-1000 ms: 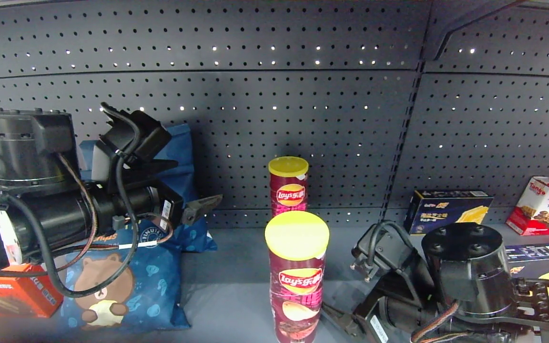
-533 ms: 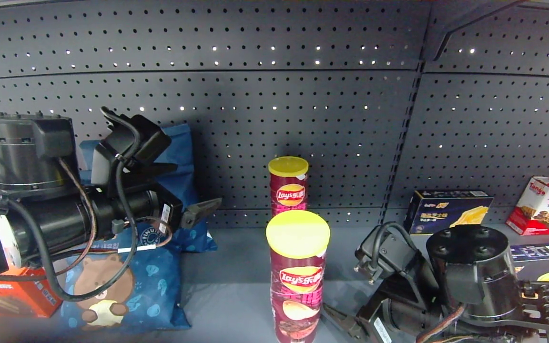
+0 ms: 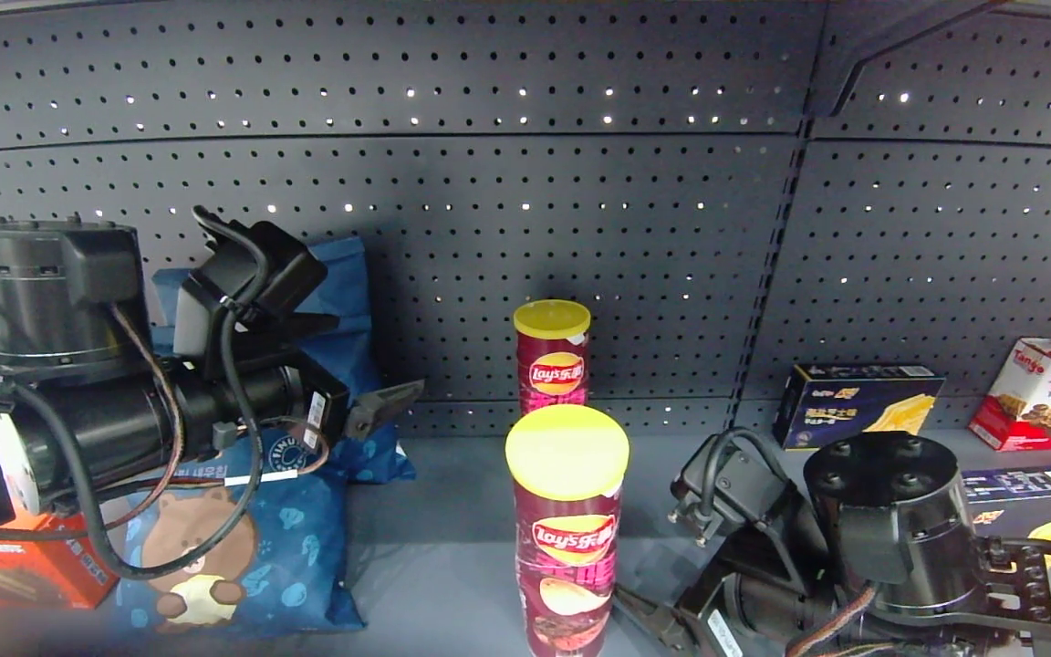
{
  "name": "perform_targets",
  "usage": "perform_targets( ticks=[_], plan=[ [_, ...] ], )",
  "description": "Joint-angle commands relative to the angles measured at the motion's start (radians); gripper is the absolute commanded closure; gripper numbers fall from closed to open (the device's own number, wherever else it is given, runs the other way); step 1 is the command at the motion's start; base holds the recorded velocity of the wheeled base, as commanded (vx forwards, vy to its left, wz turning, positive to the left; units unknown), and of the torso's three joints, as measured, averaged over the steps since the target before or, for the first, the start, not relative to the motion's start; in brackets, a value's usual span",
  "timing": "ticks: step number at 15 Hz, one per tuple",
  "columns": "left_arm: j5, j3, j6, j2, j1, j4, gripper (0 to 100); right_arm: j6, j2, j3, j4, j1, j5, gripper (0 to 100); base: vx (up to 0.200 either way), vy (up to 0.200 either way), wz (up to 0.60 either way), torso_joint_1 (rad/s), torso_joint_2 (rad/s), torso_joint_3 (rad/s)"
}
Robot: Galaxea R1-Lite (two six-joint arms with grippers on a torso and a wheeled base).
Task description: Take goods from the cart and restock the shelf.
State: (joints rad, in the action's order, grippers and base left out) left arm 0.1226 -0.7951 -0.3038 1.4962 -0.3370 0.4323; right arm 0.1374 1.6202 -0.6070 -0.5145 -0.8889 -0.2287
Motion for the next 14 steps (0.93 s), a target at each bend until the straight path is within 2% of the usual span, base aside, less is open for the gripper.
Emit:
perform_targets(
  ticks=[1, 6, 10, 12, 14],
  plan=[
    [0.000, -0.001, 0.000, 0.001, 0.000, 0.000, 0, 0.001, 0.004, 0.001, -0.001, 0.001, 0.002, 0, 0.000, 0.000, 0.00, 0.000, 0.00, 0.000],
    [0.000, 0.001, 0.000, 0.001, 0.001, 0.000, 0, 0.001, 0.009, 0.007, -0.015, 0.001, 0.002, 0, 0.000, 0.000, 0.00, 0.000, 0.00, 0.000],
    [0.000, 0.007, 0.000, -0.033, -0.005, -0.001, 0, -0.002, -0.129, 0.035, -0.016, 0.015, -0.014, 0, 0.000, 0.000, 0.00, 0.000, 0.00, 0.000],
    [-0.001, 0.017, 0.000, -0.077, 0.000, -0.001, 0, -0.002, -0.230, 0.029, -0.016, 0.064, -0.037, 0, 0.000, 0.000, 0.00, 0.000, 0.00, 0.000],
    [0.000, 0.040, 0.008, -0.169, 0.013, -0.003, 0, -0.002, -0.344, 0.036, -0.016, 0.174, -0.054, 0, 0.000, 0.000, 0.00, 0.000, 0.00, 0.000]
  ],
)
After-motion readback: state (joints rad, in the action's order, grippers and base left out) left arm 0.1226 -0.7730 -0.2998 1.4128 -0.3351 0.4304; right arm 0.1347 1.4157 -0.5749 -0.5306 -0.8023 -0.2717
